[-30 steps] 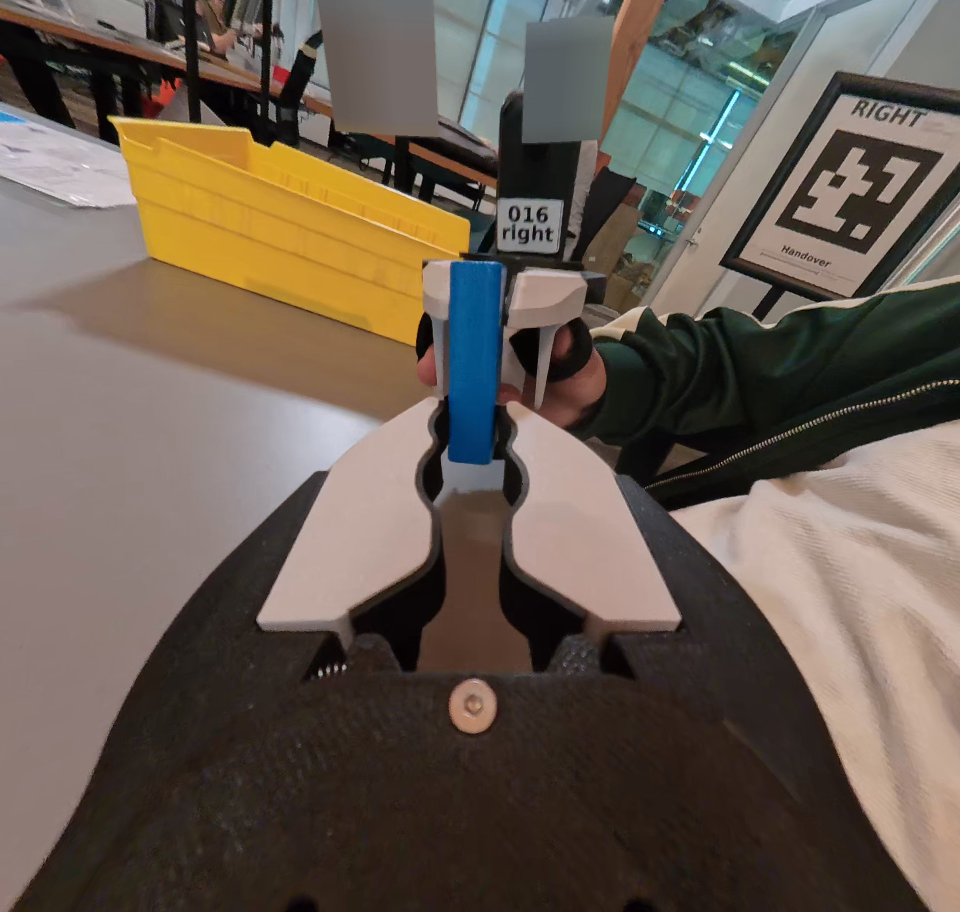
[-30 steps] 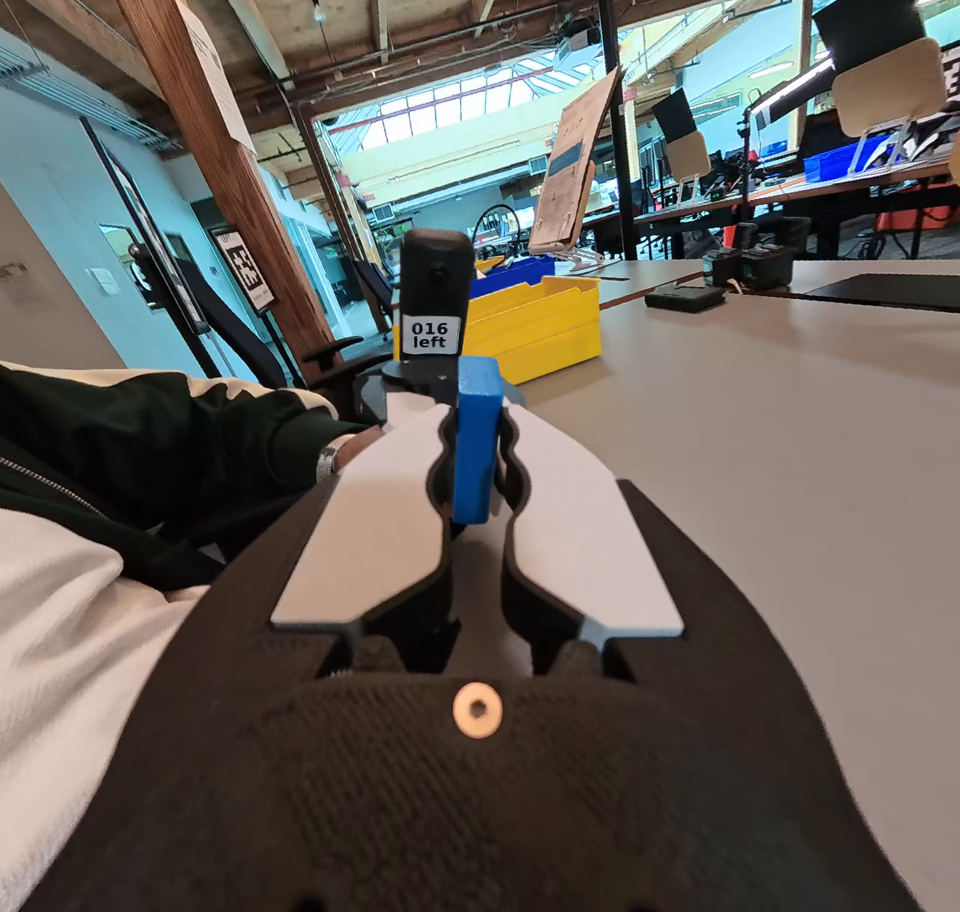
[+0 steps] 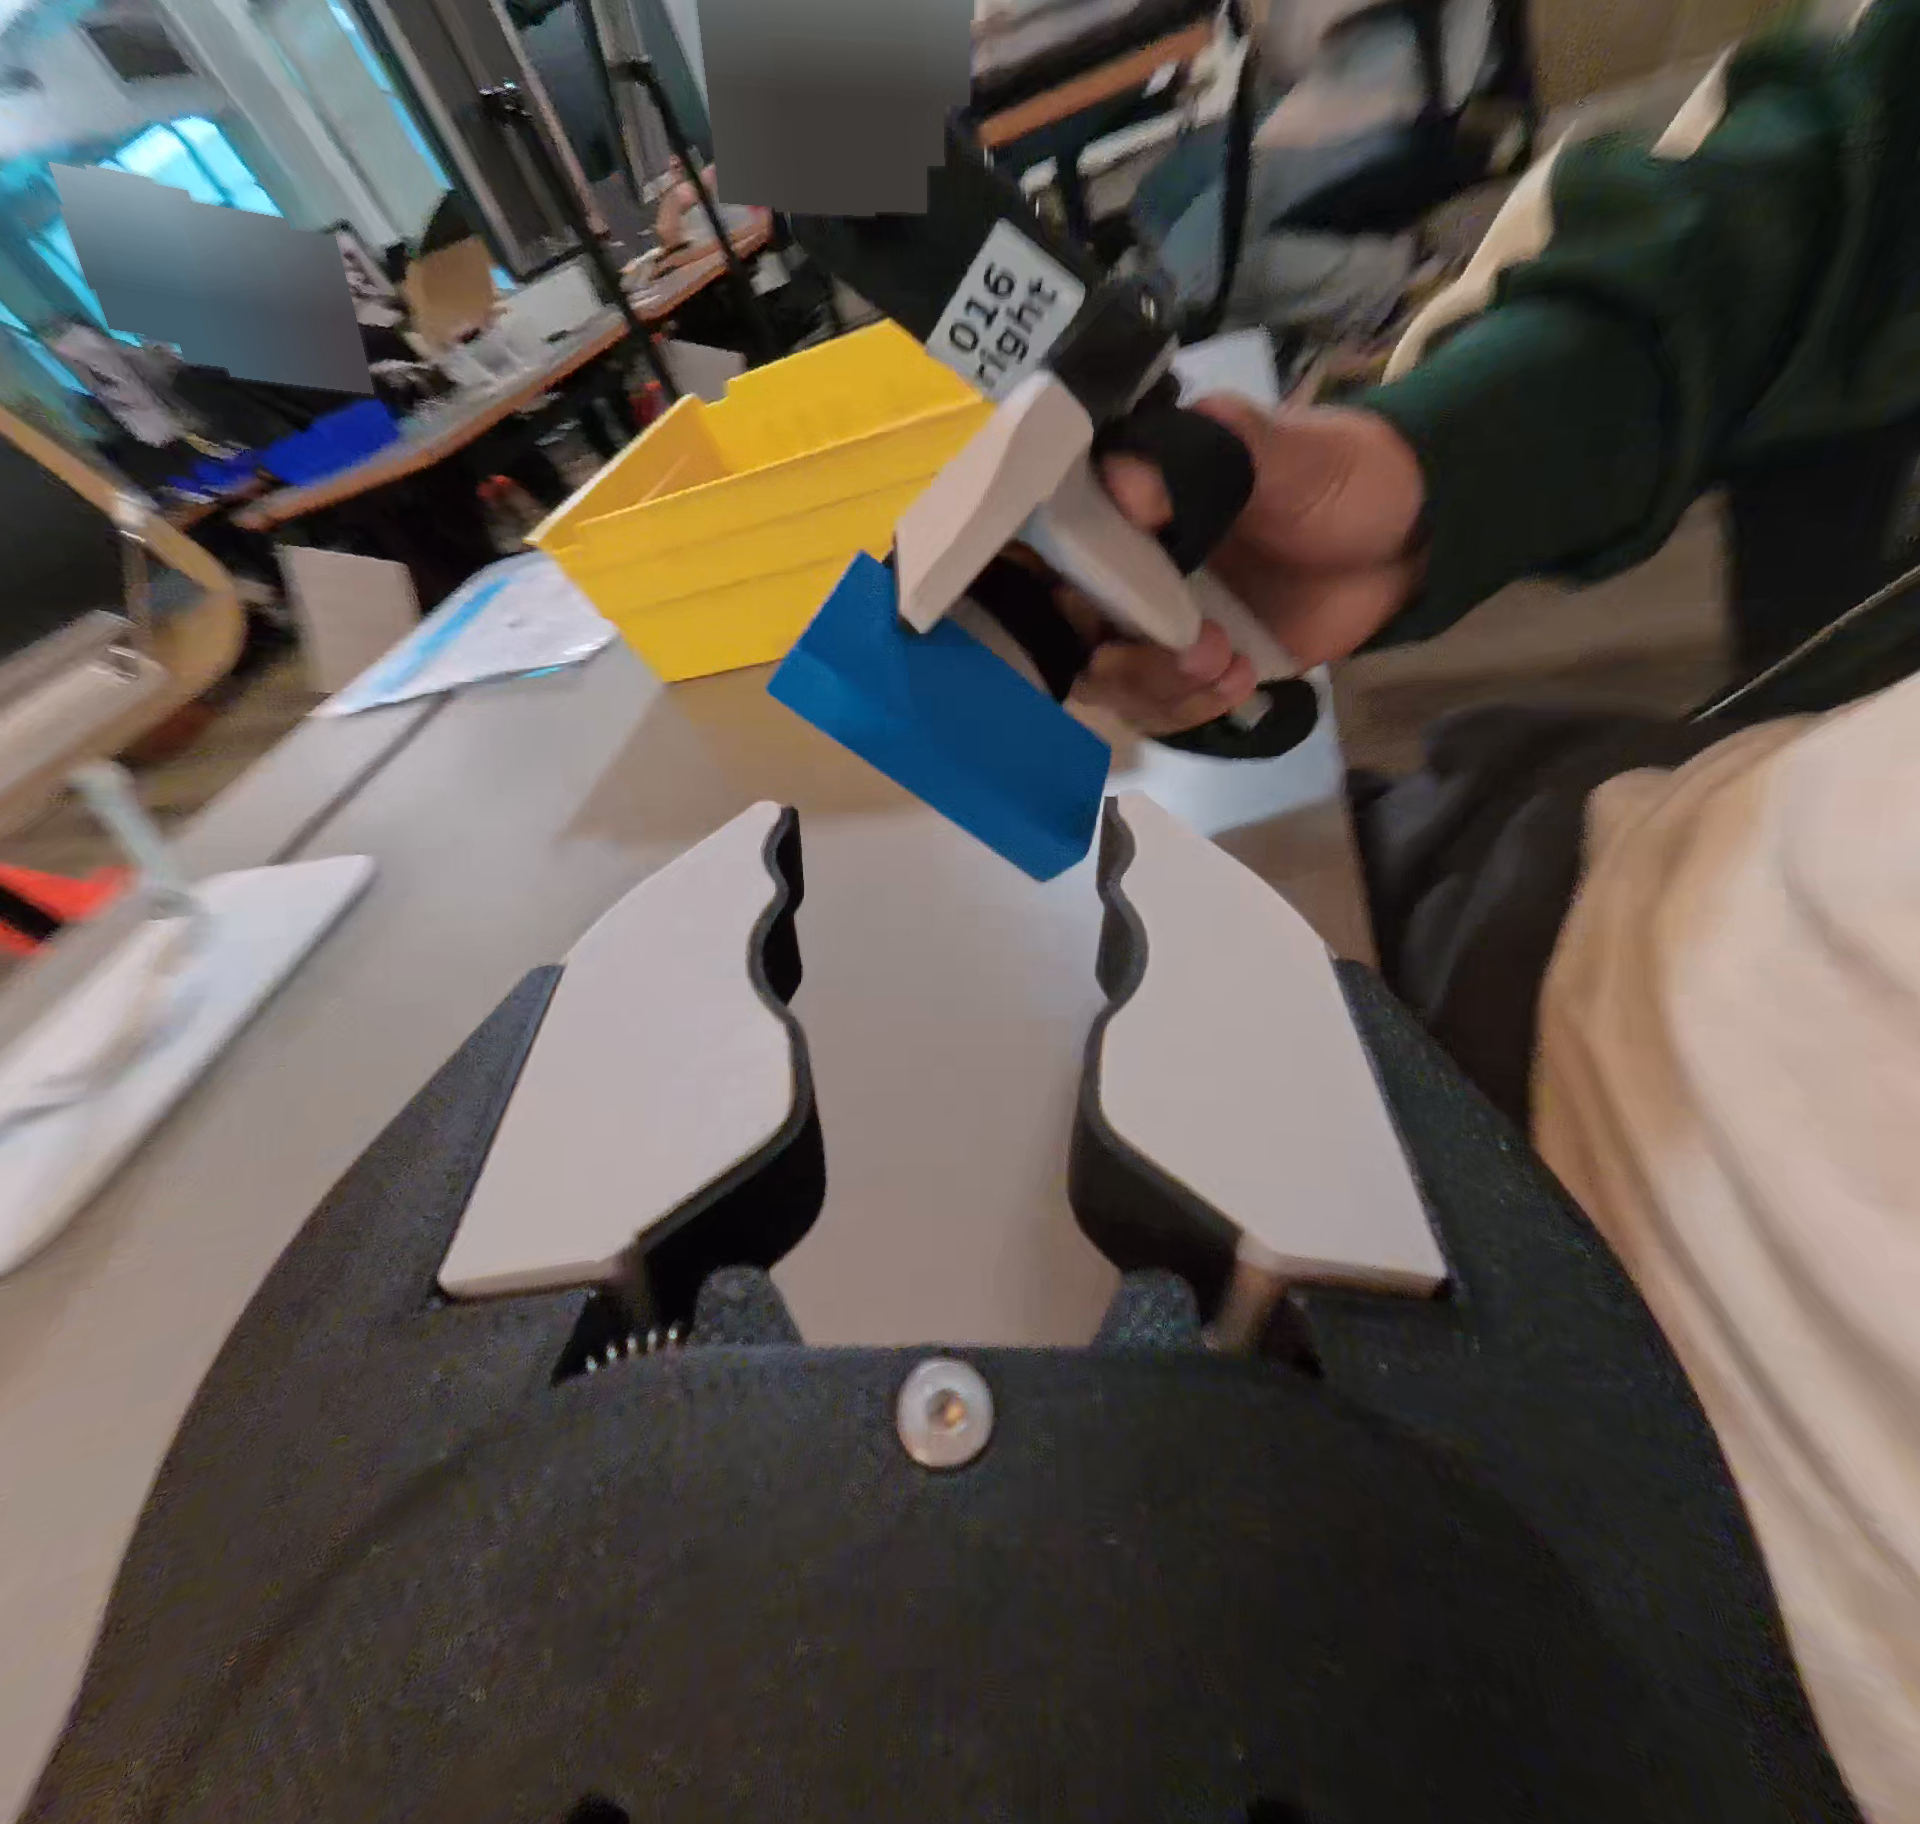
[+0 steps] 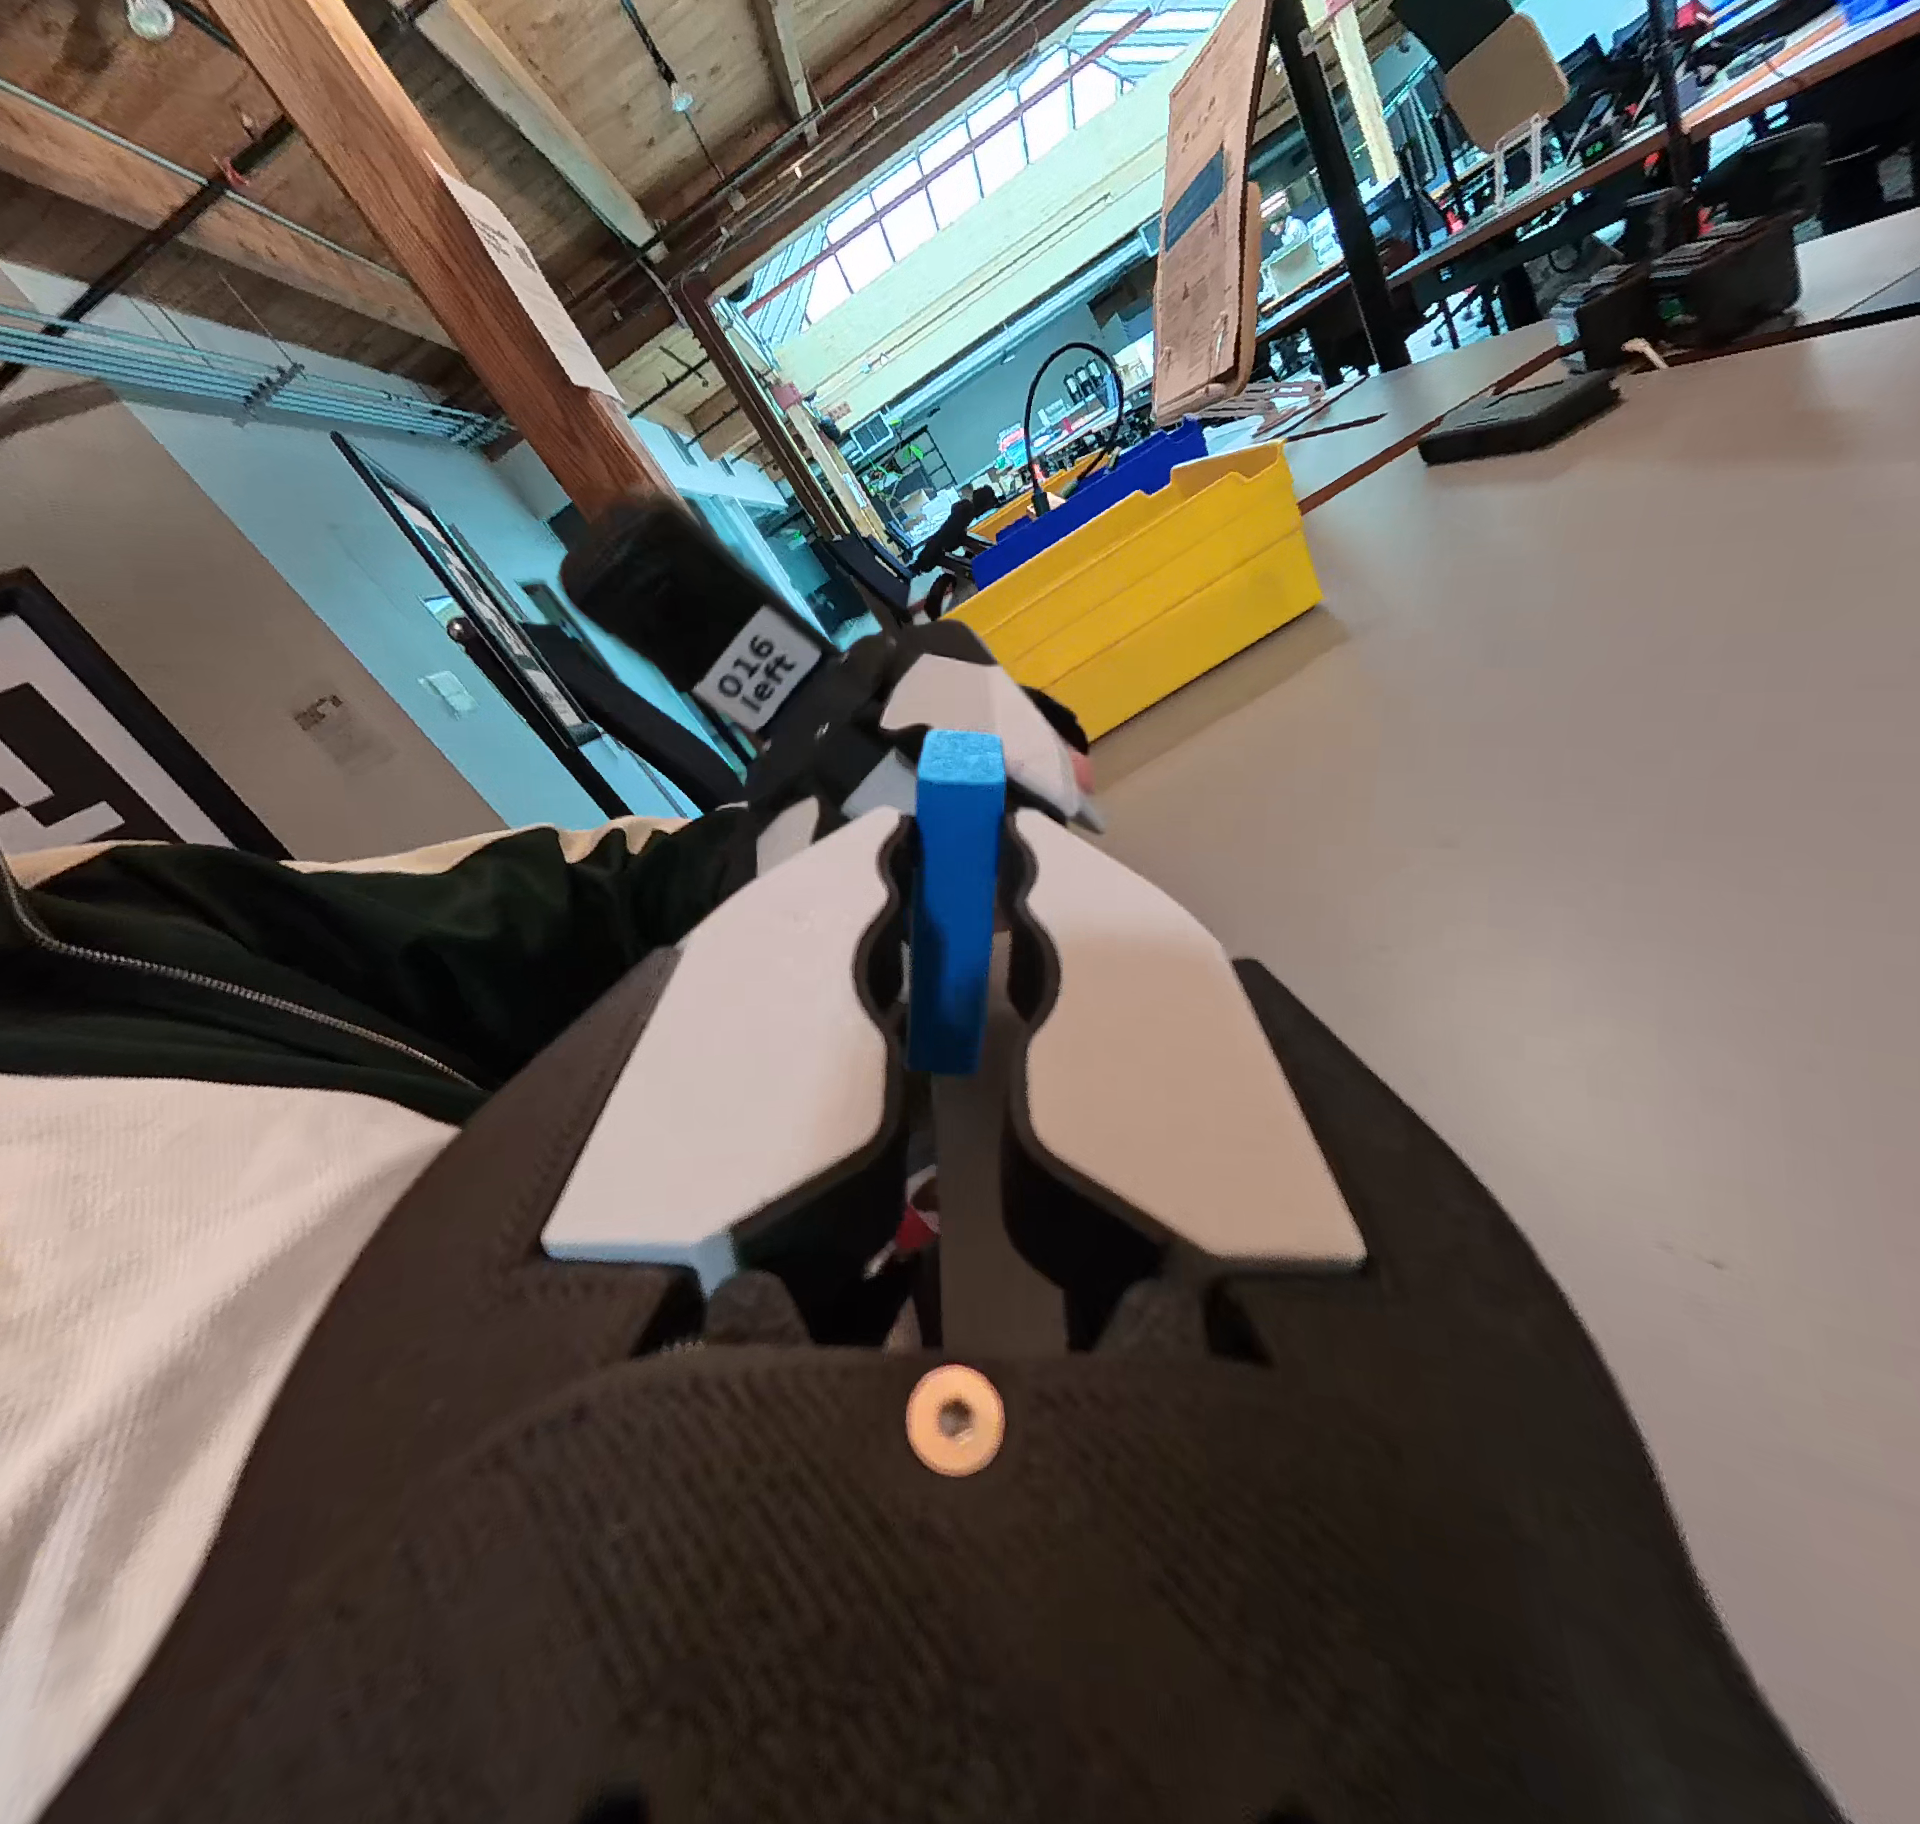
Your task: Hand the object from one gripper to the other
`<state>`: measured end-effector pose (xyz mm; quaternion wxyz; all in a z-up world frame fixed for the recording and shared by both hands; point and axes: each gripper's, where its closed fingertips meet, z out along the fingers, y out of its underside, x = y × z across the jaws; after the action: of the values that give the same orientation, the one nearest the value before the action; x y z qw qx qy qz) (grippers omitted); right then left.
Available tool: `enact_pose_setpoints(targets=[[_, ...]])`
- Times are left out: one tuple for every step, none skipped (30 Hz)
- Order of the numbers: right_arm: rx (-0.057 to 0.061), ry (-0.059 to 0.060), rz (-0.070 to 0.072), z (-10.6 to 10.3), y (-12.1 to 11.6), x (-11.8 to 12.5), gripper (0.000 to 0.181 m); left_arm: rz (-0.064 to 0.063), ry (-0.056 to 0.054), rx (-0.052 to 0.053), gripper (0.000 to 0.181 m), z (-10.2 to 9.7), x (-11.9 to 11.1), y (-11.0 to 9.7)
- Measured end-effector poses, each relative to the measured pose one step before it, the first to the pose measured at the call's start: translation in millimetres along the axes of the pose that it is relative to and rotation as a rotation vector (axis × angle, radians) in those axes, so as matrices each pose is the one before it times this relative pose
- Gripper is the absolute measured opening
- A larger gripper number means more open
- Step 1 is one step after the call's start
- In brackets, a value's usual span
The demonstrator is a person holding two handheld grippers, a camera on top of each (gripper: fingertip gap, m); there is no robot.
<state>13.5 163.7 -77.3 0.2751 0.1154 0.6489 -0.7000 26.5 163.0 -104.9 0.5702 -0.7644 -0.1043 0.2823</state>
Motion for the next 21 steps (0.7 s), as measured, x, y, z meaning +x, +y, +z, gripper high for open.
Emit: enact_pose_setpoints(targets=[[-0.0060,0.0020,-0.0129,0.66,0.82,-0.35,0.016,-0.0717,0.0481,0.0295,0.052,-1.79,2.34,-2.69],[-0.0025,0.0012,-0.0163,0.55,0.20,-0.87,0.015,-0.0665,0.0538,0.0241,0.049,-1.25,3.65,-2.12],[0.0008,-0.0003,-0.0215,0.50,-0.24,-1.22,0.015,-0.0579,0.0612,0.0076,0.045,0.48,4.92,0.42],[-0.0029,-0.0001,-0.0211,0.62,0.19,-1.12,0.016,-0.0600,0.0472,-0.0154,0.044,1.34,3.58,3.53],[-0.0086,0.0003,-0.0196,0.73,1.06,-1.17,0.016,-0.0497,0.0295,-0.0089,0.044,1.72,2.05,2.91],[-0.0098,-0.0015,-0.0206,1.04,1.51,-1.28,0.015,-0.0317,0.0242,0.0042,0.044,1.70,1.79,1.34],[-0.0088,-0.0020,-0.0200,1.26,1.31,-1.58,0.015,-0.0264,0.0171,0.0121,0.043,1.38,1.42,0.03],[-0.0057,-0.0031,-0.0202,1.17,0.96,-2.08,0.015,-0.0272,0.0215,0.0151,0.042,1.04,1.91,-0.86],[-0.0028,-0.0048,-0.0214,1.41,0.56,-2.31,0.016,-0.0338,0.0194,0.0093,0.039,0.60,1.44,-0.70],[-0.0024,-0.0059,-0.0211,1.28,0.56,-2.57,0.015,-0.0311,0.0176,0.0114,0.035,-0.05,1.00,-1.07],[-0.0018,-0.0056,-0.0203,1.33,0.51,-2.55,0.015,-0.0252,0.0139,0.0154,0.031,-0.70,0.61,-1.67],[-0.0005,-0.0033,-0.0205,1.21,0.33,-2.17,0.016,-0.0184,0.0062,0.0082,0.023,-1.05,-0.29,-0.71],[-0.0002,0.0099,-0.0248,0.81,0.25,-0.12,0.016,-0.0143,0.0028,0.0002,0.016,-1.18,-0.74,0.40],[-0.0008,0.0067,-0.0285,0.42,0.31,-0.24,0.016,-0.0139,0.0055,-0.0014,0.015,-0.34,-0.16,0.54],[0.0035,0.0048,-0.0268,-0.03,-0.32,-0.15,0.016,-0.0123,0.0029,-0.0023,0.015,-0.29,-0.31,0.39],[0.0074,0.0119,-0.0272,-0.35,-1.12,1.02,0.016,-0.0051,0.0017,0.0017,0.015,-0.04,-0.05,-0.39],[0.0131,0.0195,-0.0299,-0.58,-1.78,2.02,0.017,0.0007,-0.0058,0.0059,0.014,-0.23,-0.74,-1.10],[0.0220,0.0251,-0.0311,-0.48,-3.03,2.99,0.028,0.0024,-0.0068,0.0041,0.014,-0.31,-0.80,-1.13],[0.0254,0.0310,-0.0270,-0.51,-3.47,3.93,0.043,0.0039,-0.0045,0.0051,0.014,-0.58,-0.48,-1.30],[0.0181,0.0286,-0.0218,-0.74,-2.41,3.81,0.053,0.0050,-0.0076,0.0074,0.014,-1.13,-0.63,-1.86],[0.0068,0.0196,-0.0134,-0.70,-0.92,2.89,0.058,0.0065,-0.0119,0.0074,0.014,-1.69,-1.21,-2.01]])
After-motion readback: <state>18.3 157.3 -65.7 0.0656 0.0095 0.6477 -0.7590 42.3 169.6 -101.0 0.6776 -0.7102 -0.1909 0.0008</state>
